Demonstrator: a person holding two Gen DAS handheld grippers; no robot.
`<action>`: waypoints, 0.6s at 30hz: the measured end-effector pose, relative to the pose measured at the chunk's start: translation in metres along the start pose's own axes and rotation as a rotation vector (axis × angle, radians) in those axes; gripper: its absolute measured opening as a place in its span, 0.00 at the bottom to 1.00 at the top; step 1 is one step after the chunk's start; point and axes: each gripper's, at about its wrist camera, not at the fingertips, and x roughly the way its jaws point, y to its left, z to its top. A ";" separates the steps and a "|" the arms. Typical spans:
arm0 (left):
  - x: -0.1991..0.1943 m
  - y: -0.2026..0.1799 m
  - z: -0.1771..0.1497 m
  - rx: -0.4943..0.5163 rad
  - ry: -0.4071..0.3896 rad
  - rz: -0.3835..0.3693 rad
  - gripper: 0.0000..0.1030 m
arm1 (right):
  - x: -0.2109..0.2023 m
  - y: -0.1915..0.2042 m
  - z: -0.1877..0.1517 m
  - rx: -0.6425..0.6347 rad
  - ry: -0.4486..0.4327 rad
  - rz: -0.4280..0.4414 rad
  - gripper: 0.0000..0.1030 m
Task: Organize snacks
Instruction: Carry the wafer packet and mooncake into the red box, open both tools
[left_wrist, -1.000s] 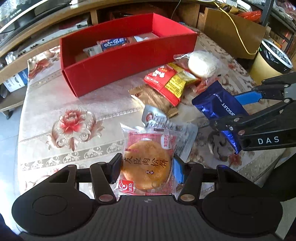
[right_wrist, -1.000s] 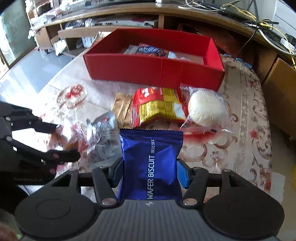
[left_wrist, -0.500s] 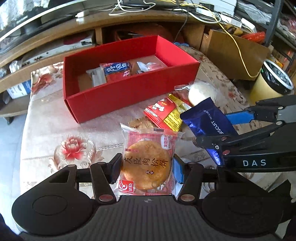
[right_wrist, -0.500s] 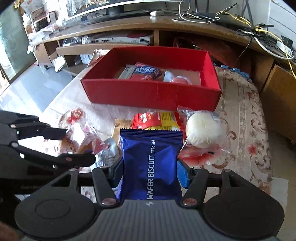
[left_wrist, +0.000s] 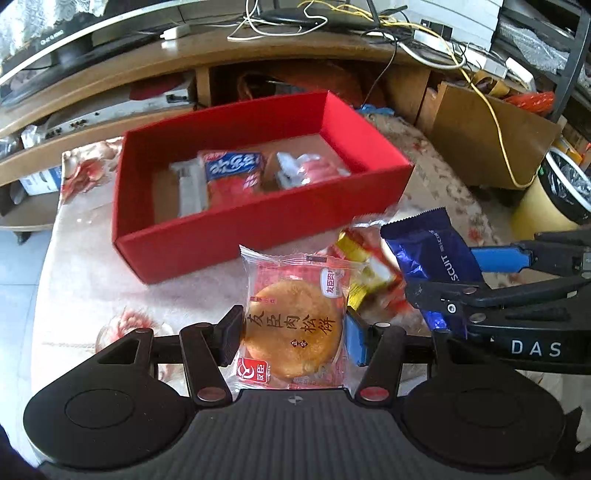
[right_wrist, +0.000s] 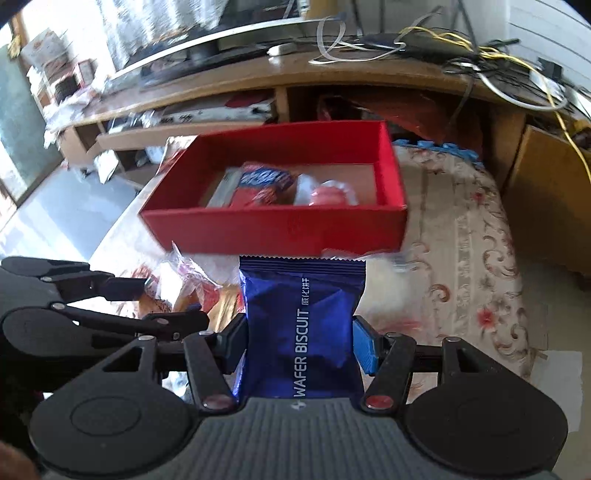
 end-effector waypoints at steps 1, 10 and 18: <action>-0.001 -0.002 0.001 -0.001 -0.004 0.003 0.60 | -0.001 -0.004 0.001 0.014 -0.006 0.002 0.54; -0.009 -0.010 0.002 -0.014 -0.026 0.024 0.59 | -0.011 -0.013 0.001 0.054 -0.042 0.018 0.54; -0.015 -0.009 0.008 -0.044 -0.053 0.040 0.59 | -0.016 -0.015 0.004 0.086 -0.064 0.029 0.54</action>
